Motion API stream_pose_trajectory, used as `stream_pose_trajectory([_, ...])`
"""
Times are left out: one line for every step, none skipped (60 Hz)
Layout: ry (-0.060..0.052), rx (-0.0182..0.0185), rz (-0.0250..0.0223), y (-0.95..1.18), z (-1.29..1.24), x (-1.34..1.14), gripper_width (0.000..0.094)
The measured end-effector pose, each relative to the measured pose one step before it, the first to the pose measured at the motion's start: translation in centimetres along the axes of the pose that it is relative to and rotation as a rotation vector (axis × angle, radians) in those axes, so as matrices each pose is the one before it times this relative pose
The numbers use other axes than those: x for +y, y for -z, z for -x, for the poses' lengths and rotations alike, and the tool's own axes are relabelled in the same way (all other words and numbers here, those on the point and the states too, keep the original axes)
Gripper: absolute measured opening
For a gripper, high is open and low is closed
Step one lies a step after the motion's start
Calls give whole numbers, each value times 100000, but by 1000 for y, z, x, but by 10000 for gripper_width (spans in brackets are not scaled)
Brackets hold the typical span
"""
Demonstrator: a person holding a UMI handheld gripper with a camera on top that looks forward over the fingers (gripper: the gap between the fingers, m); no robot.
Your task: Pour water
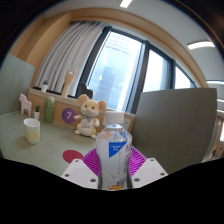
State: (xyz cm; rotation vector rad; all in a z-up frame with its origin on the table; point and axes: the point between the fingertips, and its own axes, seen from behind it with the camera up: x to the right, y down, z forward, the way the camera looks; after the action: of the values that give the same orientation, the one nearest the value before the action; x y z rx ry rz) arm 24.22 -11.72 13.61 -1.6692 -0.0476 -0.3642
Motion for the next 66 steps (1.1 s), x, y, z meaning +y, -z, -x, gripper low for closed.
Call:
stream_pose_trajectory([3448,387,-539,-317,296,-457,326])
stream_pose_trajectory([3673,368,-574,-333,336,-503,325])
stream_pose_trajectory([4037,288,-523,-342,383,-499,325])
stream_pose_trajectory([4272,195,-504,-370,386,-524,324])
stream_pose_trajectory([3851,-435,-526,-248,-20,-516,324])
stream_pose_trajectory([4276,353,-551,-547,453,-652,325])
stream_pose_trajectory([3690,376,-844,-422,433,-492,324])
stream_pose_trajectory([3871,246,-861,-399,446,-695,325])
stream_pose_trajectory([3997,40,-774,-383,475,-734,325])
stream_pose_trajectory([4158,-121,-607,-435,507,-694,324])
stream_pose_trajectory([4219,-57,-495,-430,452,-637,324])
stream_pose_trajectory([4122,47,-567,-403,402,-700,326])
stream_pose_trajectory([3901,85,-830,-354,363,-803,323])
stream_pose_trajectory([3846,-478,-1392,-296,179,-518,325])
stream_pose_trajectory([4061,-142,-1038,-235,370,-716,323])
stream_pose_trajectory([4194,-324,-907,-286,420,-753,323])
stream_pose_trajectory([4067,-223,-811,-317,380,-721,324])
stream_pose_trajectory([3850,-141,-790,-338,336,-708,324])
stream_pose_trajectory([3739,-71,-887,-321,327,-678,323])
stream_pose_trajectory([3743,-234,-887,-298,330,-690,324])
stream_pose_trajectory([3793,-303,-987,-307,367,-725,323])
stream_pose_trajectory([3730,-487,-1405,-458,325,-593,322])
stream_pose_trajectory([3714,-433,-1099,-137,178,-474,322])
stream_pose_trajectory([3900,-137,-914,-274,266,-665,322])
stream_pose_trajectory([3677,23,-977,-280,231,-631,322])
stream_pose_trajectory([3436,200,-1005,-262,184,-652,323])
stream_pose_trajectory([3371,163,-957,-279,222,-606,323])
stream_pose_trajectory([3496,-50,-866,-258,234,-587,326])
stream_pose_trajectory([3617,-73,-858,-244,235,-580,325])
stream_pose_trajectory([3557,20,-848,-250,171,-544,324])
stream_pose_trajectory([3496,37,-822,-226,188,-483,324])
stream_pose_trajectory([3539,-167,-1447,-353,-62,-220,326])
stream_pose_trajectory([3176,-100,-727,11,-30,-503,326])
stream_pose_trajectory([3047,297,-816,-177,116,-489,323])
stream_pose_trajectory([3085,205,-863,-208,94,-481,324])
stream_pose_trajectory([3153,209,-801,-170,95,-415,323])
stream_pose_trajectory([3233,156,-655,-201,101,-418,328])
stream_pose_trajectory([3101,190,-655,-168,72,-348,325])
stream_pose_trajectory([2975,239,-737,-192,45,-354,329])
stream_pose_trajectory([2831,215,-737,-160,-3,-322,327])
stream_pose_trajectory([2840,-27,-972,-239,-39,-238,329])
stream_pose_trajectory([2708,109,-469,-18,56,-392,328])
stream_pose_trajectory([2700,170,-542,-150,6,-302,326])
stream_pose_trajectory([2551,294,-521,-145,-35,-289,325])
stream_pose_trajectory([2499,441,-666,-150,-75,-336,326])
stream_pose_trajectory([2429,528,-718,-113,-104,-295,327])
stream_pose_trajectory([2542,462,-736,-120,-83,-332,327])
stream_pose_trajectory([2652,524,-753,-113,-41,-334,327])
stream_pose_trajectory([2931,515,-635,-96,-69,-320,327])
stream_pose_trajectory([3181,425,-843,-99,-81,-164,325])
stream_pose_trajectory([3271,300,-801,-55,-65,-254,326])
stream_pose_trajectory([3285,588,-737,-67,-126,-281,328])
stream_pose_trajectory([3283,598,-718,-69,-82,-315,327])
stream_pose_trajectory([3269,512,-736,-76,-55,-327,328])
stream_pose_trajectory([3196,482,-716,-43,-66,-311,328])
stream_pose_trajectory([3105,493,-791,-32,-67,-338,327])
stream_pose_trajectory([3158,566,-788,-35,-78,-318,327])
stream_pose_trajectory([3071,615,-876,-126,10,-242,329])
stream_pose_trajectory([2629,164,-623,-126,-39,-346,326])
stream_pose_trajectory([2612,338,-712,-48,-51,-313,326])
stream_pose_trajectory([2134,321,-750,-28,24,-309,329])
stream_pose_trajectory([1872,139,-549,-30,23,-271,327])
stream_pose_trajectory([1720,35,-392,-34,72,-193,328])
stream_pose_trajectory([1581,-93,-260,-41,59,-215,329])
stream_pose_trajectory([1418,-95,-245,-1,44,-176,329])
stream_pose_trajectory([1119,-89,-237,-20,56,-170,326])
